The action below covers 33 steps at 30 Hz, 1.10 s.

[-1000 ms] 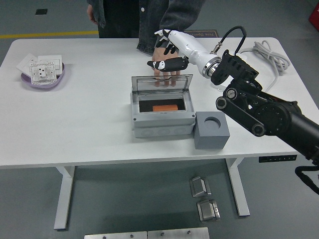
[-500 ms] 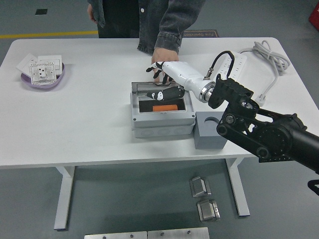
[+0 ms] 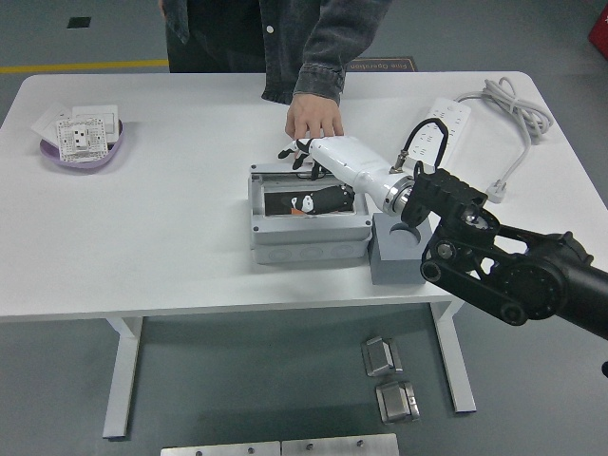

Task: Pick up the cylinder from the cube,place it in the box,flap close box

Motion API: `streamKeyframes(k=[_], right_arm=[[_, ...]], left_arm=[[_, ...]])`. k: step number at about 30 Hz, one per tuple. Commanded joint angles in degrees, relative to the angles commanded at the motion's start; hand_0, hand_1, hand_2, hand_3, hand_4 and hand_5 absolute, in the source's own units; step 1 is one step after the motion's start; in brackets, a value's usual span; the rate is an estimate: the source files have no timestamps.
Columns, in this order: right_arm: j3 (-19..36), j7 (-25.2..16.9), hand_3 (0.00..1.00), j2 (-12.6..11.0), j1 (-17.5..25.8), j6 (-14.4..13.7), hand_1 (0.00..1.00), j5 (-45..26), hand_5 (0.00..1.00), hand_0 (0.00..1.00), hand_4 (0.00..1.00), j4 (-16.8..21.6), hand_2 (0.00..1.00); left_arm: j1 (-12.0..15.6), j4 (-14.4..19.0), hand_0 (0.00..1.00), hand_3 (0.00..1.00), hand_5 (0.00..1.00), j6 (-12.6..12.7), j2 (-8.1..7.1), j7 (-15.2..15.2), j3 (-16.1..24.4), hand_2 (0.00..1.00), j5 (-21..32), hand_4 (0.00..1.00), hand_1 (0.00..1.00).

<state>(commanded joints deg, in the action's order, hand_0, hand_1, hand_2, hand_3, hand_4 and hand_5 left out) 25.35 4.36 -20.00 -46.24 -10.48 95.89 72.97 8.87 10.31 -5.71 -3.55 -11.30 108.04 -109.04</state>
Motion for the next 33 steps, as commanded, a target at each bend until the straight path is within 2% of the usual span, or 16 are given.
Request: streamKeyframes(k=[10, 19, 28, 33], right_arm=[[0.14, -0.93, 0.768, -0.57, 2.43, -1.97, 0.464, -1.72, 0.390, 0.428, 0.744, 1.56, 0.646], [1.69, -2.01, 0.755, -2.83, 4.89, -3.67, 0.461, -5.45, 0.380, 0.430, 0.713, 3.54, 0.623], [1.79, -5.98, 0.752, -1.50, 8.37, -5.78, 0.460, -10.05, 0.386, 0.431, 0.708, 0.89, 0.616], [1.81, -7.15, 0.747, -1.58, 9.23, -6.45, 0.458, -11.55, 0.383, 0.423, 0.697, 0.36, 0.614]], left_arm=[[-0.01, 0.00, 0.619, 0.593, 0.082, 0.21, -0.21, 0.11, -1.50, 0.554, 1.53, 0.465, 0.584], [0.18, 0.00, 0.619, 0.590, 0.082, 0.36, -0.24, 0.15, -1.53, 0.551, 1.47, 0.461, 0.583], [0.04, 0.00, 0.619, 0.589, 0.082, 0.42, 0.15, 0.20, -2.26, 0.550, 1.78, 0.456, 0.581], [0.02, 0.00, 0.618, 0.588, 0.080, 0.45, 0.22, 0.22, -2.64, 0.549, 2.09, 0.455, 0.579]])
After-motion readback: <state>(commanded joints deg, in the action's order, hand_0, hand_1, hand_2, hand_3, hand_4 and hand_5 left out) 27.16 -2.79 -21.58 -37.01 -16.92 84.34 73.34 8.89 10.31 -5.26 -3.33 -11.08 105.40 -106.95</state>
